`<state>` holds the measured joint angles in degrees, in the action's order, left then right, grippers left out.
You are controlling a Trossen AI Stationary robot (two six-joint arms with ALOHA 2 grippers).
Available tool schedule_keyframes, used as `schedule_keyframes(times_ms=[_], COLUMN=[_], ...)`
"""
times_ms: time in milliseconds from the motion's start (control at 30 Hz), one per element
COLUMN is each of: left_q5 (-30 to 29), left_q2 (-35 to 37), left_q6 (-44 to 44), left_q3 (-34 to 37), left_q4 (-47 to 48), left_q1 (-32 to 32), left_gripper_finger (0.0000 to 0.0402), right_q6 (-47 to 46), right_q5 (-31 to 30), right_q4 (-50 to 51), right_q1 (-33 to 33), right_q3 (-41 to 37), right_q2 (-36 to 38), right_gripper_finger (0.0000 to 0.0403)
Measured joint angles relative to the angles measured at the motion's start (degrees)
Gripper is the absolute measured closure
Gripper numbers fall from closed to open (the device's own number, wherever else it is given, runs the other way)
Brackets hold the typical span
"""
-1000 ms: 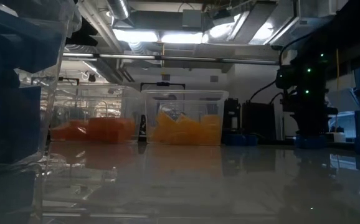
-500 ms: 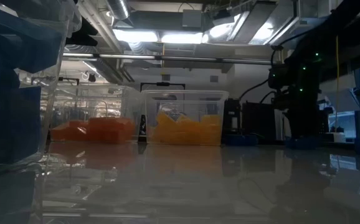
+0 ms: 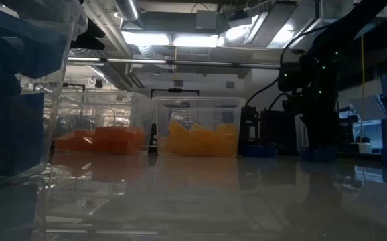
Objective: Sort blocks
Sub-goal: Put the blue game piece into the bottom transparent bin
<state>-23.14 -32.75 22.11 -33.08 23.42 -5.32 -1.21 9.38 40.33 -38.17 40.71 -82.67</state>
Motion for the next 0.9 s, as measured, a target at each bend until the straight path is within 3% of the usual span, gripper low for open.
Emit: schedule_keyframes(times_ms=[233,533,733,900], left_q5=[0.0,0.0,0.0,0.0], left_q2=[0.0,0.0,0.0,0.0], left_q6=[0.0,0.0,0.0,0.0], left_q3=[0.0,0.0,0.0,0.0], left_q4=[0.0,0.0,0.0,0.0], left_q1=[0.0,0.0,0.0,0.0], left_gripper_finger=[0.0251,0.0251,0.0251,0.0251], right_q6=[-2.5,-6.6,-8.9,-3.6], right_q5=[7.4,16.2,14.4,10.1], right_q4=[-4.6,-20.0,-23.9,-23.8], right_q1=[6.8,14.3,17.4,19.0], right_q3=[-0.1,-0.3,-0.2,-0.1], right_q2=[-0.1,-0.2,-0.2,-0.1], right_gripper_finger=[0.0185,0.0185,0.0185,0.0185])
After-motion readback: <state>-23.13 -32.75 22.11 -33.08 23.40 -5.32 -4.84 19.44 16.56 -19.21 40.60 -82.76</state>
